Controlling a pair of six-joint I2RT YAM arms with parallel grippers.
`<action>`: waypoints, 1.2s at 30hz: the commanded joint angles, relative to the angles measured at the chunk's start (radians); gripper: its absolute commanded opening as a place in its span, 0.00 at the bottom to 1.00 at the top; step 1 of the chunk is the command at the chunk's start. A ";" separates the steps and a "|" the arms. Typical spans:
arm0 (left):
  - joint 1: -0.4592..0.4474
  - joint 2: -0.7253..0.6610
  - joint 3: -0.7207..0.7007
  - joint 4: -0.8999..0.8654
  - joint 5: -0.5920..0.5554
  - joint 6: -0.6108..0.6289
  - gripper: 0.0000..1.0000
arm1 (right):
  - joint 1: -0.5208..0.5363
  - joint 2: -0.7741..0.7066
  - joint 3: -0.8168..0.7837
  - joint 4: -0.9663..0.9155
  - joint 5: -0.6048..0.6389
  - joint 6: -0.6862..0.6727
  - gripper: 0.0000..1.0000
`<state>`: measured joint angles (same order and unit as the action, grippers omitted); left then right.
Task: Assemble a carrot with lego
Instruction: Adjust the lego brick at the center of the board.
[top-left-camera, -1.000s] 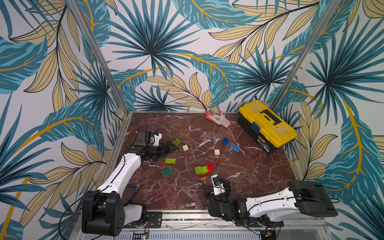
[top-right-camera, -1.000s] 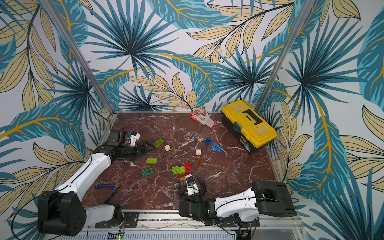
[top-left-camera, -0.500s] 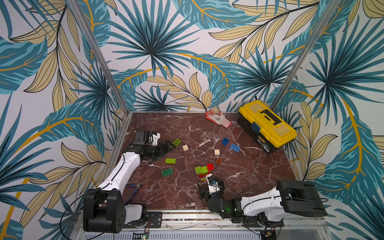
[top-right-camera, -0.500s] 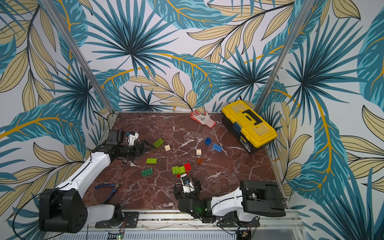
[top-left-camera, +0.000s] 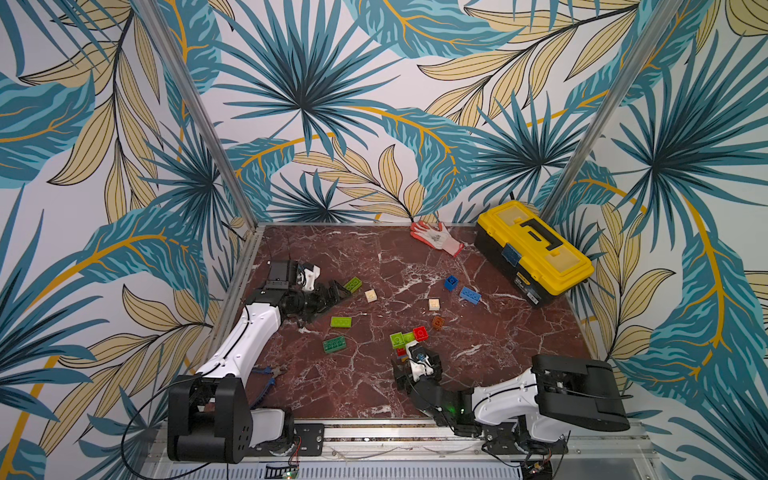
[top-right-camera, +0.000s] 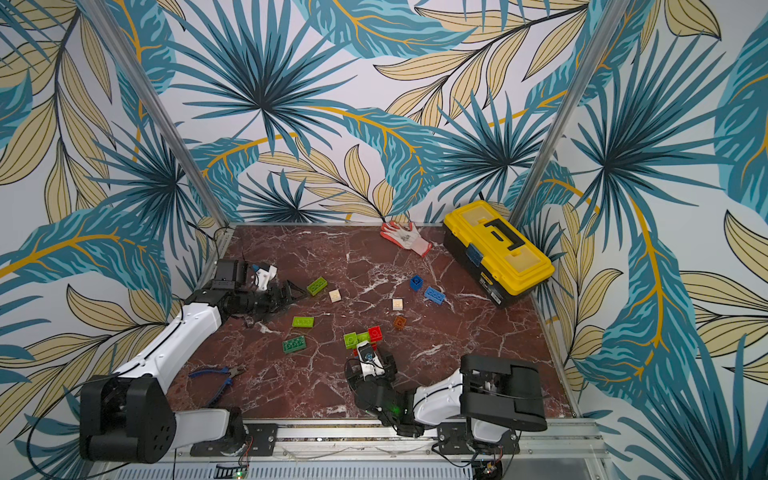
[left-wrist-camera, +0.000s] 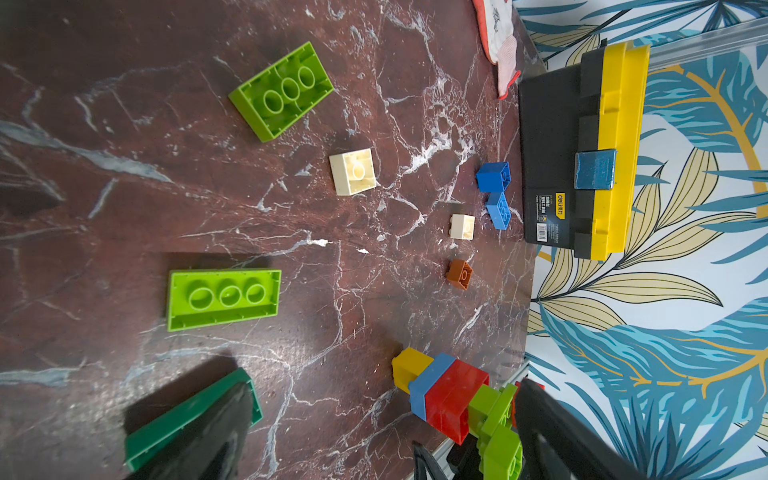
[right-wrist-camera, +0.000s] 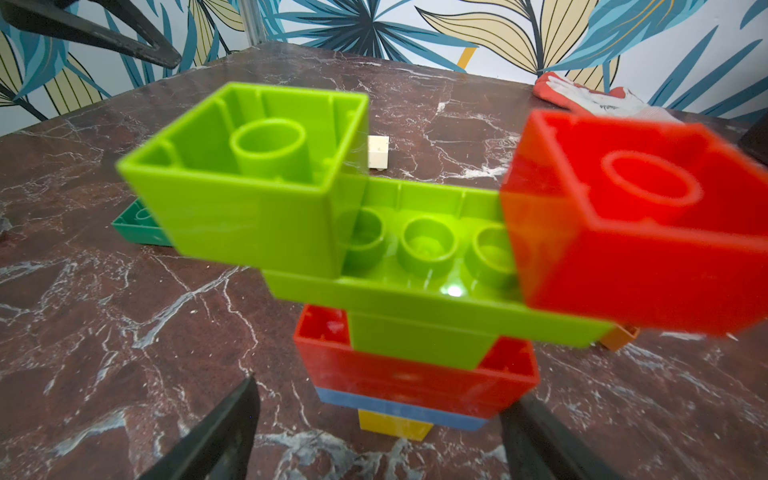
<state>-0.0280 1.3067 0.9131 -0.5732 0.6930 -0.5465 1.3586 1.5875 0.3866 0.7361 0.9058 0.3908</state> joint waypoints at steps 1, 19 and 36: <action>0.010 0.008 0.030 -0.002 0.012 0.019 0.99 | -0.014 0.017 0.008 0.056 -0.018 -0.028 0.85; 0.014 0.012 0.029 -0.002 0.015 0.019 0.99 | -0.065 0.050 -0.006 0.129 -0.056 -0.048 0.64; 0.017 0.016 0.027 0.004 0.016 0.011 0.99 | -0.093 -0.132 0.021 -0.069 -0.094 -0.100 0.53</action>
<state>-0.0223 1.3209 0.9157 -0.5732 0.6994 -0.5465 1.2804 1.5623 0.3859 0.7891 0.8211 0.3077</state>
